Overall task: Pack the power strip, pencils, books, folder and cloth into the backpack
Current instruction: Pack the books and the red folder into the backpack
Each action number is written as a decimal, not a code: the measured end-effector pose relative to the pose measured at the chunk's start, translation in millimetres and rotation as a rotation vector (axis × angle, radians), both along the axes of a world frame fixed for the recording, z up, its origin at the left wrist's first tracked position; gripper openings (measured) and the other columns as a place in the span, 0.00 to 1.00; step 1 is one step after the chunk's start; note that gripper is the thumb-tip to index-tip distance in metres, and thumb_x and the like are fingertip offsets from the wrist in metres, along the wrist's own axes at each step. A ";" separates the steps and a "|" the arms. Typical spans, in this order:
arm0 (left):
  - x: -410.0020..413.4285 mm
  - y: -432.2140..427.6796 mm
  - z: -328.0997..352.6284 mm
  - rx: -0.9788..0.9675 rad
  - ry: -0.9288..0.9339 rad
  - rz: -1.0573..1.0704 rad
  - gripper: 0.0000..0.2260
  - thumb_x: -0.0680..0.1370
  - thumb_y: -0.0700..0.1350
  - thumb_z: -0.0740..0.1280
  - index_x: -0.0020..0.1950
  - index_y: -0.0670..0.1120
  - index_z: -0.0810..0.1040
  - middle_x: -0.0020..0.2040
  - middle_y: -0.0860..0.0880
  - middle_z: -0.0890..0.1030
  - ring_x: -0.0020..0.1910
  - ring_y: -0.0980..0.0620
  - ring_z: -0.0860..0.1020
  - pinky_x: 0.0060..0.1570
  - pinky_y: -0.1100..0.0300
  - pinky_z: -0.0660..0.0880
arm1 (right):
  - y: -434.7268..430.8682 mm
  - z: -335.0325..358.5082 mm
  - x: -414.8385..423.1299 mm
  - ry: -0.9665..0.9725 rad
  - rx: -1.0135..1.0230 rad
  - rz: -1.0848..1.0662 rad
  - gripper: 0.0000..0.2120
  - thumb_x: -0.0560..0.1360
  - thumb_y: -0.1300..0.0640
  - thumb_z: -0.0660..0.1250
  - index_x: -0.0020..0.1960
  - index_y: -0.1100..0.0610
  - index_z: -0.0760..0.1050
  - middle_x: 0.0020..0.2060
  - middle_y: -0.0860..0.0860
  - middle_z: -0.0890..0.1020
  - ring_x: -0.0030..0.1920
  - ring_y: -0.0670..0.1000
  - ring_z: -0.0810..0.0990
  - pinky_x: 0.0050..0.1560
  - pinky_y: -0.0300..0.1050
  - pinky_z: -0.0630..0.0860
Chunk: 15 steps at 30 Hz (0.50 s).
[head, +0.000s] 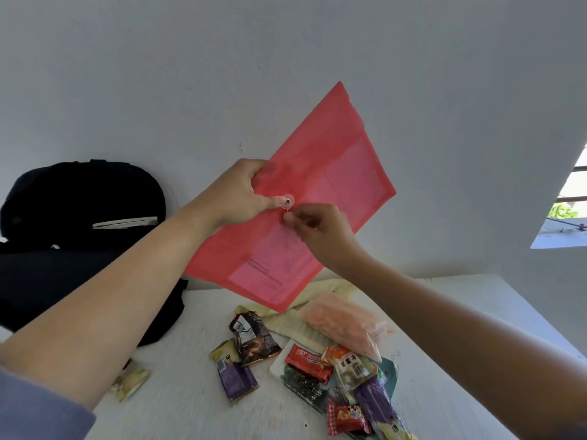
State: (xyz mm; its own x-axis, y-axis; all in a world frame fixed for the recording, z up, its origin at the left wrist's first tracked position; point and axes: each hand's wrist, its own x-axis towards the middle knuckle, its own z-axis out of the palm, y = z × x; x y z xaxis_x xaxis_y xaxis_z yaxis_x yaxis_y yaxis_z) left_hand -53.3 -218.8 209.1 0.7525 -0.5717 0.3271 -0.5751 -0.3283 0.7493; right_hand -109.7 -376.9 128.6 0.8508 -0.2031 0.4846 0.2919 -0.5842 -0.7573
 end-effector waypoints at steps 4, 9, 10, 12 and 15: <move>0.9 7.1 4.9 -0.001 -0.021 0.006 0.15 0.74 0.43 0.78 0.58 0.53 0.83 0.48 0.59 0.87 0.47 0.63 0.85 0.48 0.70 0.78 | -13.5 17.2 -2.0 0.080 0.243 -0.061 0.17 0.82 0.54 0.63 0.34 0.53 0.74 0.30 0.54 0.72 0.31 0.51 0.68 0.35 0.49 0.65; -5.3 8.2 6.6 -0.159 0.077 -0.041 0.15 0.73 0.39 0.78 0.58 0.47 0.84 0.50 0.54 0.88 0.50 0.56 0.86 0.50 0.65 0.81 | -18.2 28.0 -3.8 0.060 0.067 -0.172 0.16 0.79 0.55 0.65 0.37 0.64 0.77 0.29 0.55 0.73 0.30 0.50 0.68 0.31 0.44 0.62; -6.2 7.7 7.8 -0.215 0.091 -0.041 0.14 0.73 0.38 0.78 0.58 0.46 0.84 0.50 0.53 0.88 0.50 0.55 0.86 0.50 0.64 0.82 | -18.9 29.6 -3.3 0.076 0.080 -0.168 0.16 0.78 0.56 0.65 0.37 0.67 0.75 0.29 0.56 0.72 0.30 0.50 0.67 0.31 0.45 0.62; -7.4 6.3 10.5 -0.310 0.095 -0.033 0.13 0.73 0.36 0.78 0.55 0.47 0.84 0.49 0.52 0.88 0.50 0.55 0.86 0.50 0.62 0.82 | -20.0 32.0 -3.0 0.144 0.106 -0.129 0.17 0.78 0.58 0.65 0.37 0.71 0.72 0.29 0.57 0.70 0.30 0.52 0.66 0.33 0.45 0.61; -10.8 -0.1 8.4 -0.363 0.063 -0.015 0.12 0.73 0.36 0.77 0.54 0.46 0.84 0.47 0.53 0.88 0.49 0.55 0.86 0.48 0.62 0.82 | -18.2 32.0 -6.3 0.224 0.039 -0.064 0.17 0.80 0.59 0.62 0.38 0.70 0.72 0.31 0.56 0.70 0.31 0.52 0.66 0.36 0.45 0.62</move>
